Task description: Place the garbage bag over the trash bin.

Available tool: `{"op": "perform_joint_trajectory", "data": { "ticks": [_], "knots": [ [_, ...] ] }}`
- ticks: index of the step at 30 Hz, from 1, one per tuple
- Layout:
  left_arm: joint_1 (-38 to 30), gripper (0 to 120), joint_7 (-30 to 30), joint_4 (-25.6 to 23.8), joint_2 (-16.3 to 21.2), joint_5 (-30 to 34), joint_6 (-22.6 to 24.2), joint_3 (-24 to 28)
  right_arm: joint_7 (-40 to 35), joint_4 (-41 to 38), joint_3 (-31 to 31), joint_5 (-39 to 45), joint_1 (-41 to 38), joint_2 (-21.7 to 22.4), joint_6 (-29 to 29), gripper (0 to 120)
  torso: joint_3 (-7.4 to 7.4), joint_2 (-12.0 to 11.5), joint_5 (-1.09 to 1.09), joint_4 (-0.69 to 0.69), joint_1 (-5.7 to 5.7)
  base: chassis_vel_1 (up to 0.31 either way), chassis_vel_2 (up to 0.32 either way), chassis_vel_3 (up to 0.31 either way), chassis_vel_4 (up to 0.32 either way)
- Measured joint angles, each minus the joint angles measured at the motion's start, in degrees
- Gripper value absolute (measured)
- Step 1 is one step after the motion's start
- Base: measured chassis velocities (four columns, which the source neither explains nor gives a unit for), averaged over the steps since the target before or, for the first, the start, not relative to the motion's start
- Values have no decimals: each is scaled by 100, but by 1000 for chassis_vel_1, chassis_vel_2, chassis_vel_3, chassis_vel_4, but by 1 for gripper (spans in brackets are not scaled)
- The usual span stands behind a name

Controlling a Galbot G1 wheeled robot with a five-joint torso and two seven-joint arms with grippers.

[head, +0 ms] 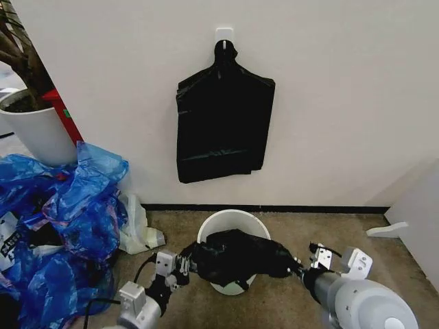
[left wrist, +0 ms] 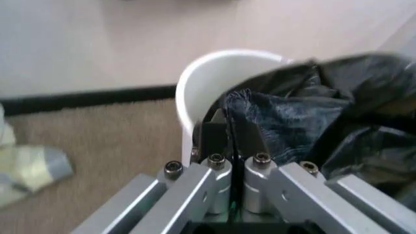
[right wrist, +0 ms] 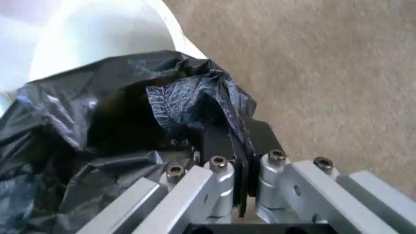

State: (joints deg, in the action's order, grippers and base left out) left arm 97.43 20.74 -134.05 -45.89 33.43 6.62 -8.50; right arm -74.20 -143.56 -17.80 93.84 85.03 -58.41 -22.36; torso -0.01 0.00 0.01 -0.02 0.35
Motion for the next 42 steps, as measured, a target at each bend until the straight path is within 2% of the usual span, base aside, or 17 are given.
{"op": "perform_joint_trajectory", "data": {
  "ticks": [8, 10, 12, 14, 17, 30, 38, 42],
  "knots": [
    [243, 0, -72, 468, -188, -220, 93, 219, 65, 73, 215, -68, 78, -328, -2, 0, 0, 0, 0, 0, 0, 0, 0, 0, 0],
    [178, 0, -133, 728, -275, -315, 67, 313, 78, 227, 280, -99, 64, -413, -7, 0, 0, 0, -1, 1, 0, 0, 0, 0, 0],
    [162, 0, -141, 766, -292, -328, 59, 323, 82, 253, 291, -107, 63, -422, -8, 0, 0, 0, -1, 1, 0, 0, 0, 0, 0],
    [14, 0, -196, 1105, -453, -414, -13, 399, 156, 469, 350, -191, 106, -481, -37, 0, 0, 0, -1, 1, 0, 0, 0, 0, 0],
    [-64, 0, -275, 1363, -550, -584, -114, 424, 327, 697, 344, -353, 236, -506, -130, 0, 0, 0, -1, 0, 0, 0, 0, 0, 0],
    [-28, 0, -476, 1485, -424, -1017, -365, 343, 587, 1148, 245, -513, 386, -478, -218, 0, 0, 1, 0, 0, 0, 0, 0, 0, 0],
    [-666, 0, -395, 2115, -574, -1294, -701, 437, 1147, 1989, 206, -868, -55, -545, -88, 0, 1, 0, 0, 0, 0, 0, 0, 0, 0],
    [-833, 0, -368, 2093, -595, -1337, -794, 408, 1323, 1974, 140, -1137, -111, -480, 38, 0, 2, 0, -1, 0, 0, 0, 0, 0, 0]
  ]
}}
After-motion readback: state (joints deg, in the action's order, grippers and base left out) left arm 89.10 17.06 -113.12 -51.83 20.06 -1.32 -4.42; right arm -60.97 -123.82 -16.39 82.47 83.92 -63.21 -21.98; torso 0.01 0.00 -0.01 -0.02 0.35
